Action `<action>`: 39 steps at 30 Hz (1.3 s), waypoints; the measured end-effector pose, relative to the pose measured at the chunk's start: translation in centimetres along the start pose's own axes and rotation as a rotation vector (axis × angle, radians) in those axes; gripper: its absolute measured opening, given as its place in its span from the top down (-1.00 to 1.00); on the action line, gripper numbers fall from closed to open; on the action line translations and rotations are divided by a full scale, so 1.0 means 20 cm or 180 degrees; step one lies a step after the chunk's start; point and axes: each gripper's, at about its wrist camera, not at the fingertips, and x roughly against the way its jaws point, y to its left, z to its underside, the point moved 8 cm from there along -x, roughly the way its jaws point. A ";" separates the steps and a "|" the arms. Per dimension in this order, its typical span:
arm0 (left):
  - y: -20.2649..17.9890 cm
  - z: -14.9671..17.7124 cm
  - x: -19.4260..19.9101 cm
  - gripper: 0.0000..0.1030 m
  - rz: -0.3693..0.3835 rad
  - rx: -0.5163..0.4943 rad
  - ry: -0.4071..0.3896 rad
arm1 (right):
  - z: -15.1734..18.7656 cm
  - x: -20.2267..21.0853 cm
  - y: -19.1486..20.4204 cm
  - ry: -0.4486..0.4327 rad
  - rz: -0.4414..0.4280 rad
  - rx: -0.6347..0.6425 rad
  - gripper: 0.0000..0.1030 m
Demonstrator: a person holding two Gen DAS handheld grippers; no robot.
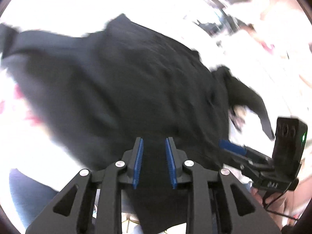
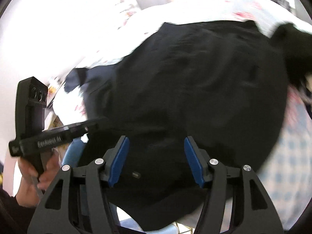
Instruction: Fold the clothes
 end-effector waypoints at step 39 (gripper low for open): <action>0.23 -0.13 0.29 0.58 -0.0670 -0.0324 -0.0430 | 0.04 -0.31 0.23 0.0186 0.0040 0.0025 -0.24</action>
